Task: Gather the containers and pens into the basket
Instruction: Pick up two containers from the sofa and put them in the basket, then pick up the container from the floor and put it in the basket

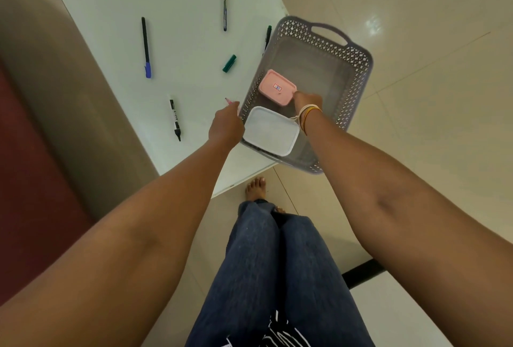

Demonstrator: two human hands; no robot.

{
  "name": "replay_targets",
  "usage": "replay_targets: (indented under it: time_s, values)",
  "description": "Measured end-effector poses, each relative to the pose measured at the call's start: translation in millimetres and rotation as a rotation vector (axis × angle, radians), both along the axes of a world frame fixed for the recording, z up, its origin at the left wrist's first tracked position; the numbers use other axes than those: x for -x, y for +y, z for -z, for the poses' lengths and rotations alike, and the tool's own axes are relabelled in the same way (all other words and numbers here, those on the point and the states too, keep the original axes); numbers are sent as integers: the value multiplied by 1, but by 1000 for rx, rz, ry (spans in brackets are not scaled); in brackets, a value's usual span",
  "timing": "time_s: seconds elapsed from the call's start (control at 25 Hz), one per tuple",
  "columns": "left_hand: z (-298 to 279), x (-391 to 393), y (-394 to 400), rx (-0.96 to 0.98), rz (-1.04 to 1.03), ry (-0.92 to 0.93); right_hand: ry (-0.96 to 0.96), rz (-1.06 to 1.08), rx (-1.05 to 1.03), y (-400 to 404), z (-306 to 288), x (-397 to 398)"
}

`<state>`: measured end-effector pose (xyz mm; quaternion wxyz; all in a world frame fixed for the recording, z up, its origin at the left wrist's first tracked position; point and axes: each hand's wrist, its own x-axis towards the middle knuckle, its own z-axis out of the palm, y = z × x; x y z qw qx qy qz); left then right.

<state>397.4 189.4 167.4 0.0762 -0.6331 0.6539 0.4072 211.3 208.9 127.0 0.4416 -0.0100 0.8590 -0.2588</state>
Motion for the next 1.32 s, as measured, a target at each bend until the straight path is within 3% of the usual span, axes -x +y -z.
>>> replay_targets:
  time_s: [0.16, 0.32, 0.44, 0.84, 1.08, 1.2, 1.32]
  values:
    - [-38, 25, 15, 297, 330, -168, 90, -221, -25, 34, -43, 9]
    - [-73, 78, 40, 349, 584, -118, 328, -394, 0, 86, -85, 31]
    - [-83, 120, 71, 419, 716, -135, 460, -310, 47, 132, -102, 57]
    - [-80, 293, 286, 231, 945, -8, 382, 35, -100, 379, -104, 188]
    - [-27, 358, 384, 32, 1018, -14, 303, 315, -162, 490, -45, 231]
    - [35, 384, 403, -35, 1018, -5, 236, 426, -162, 528, 21, 251]
    - [131, 406, 406, -21, 1052, -1, 114, 506, -161, 551, 115, 275]
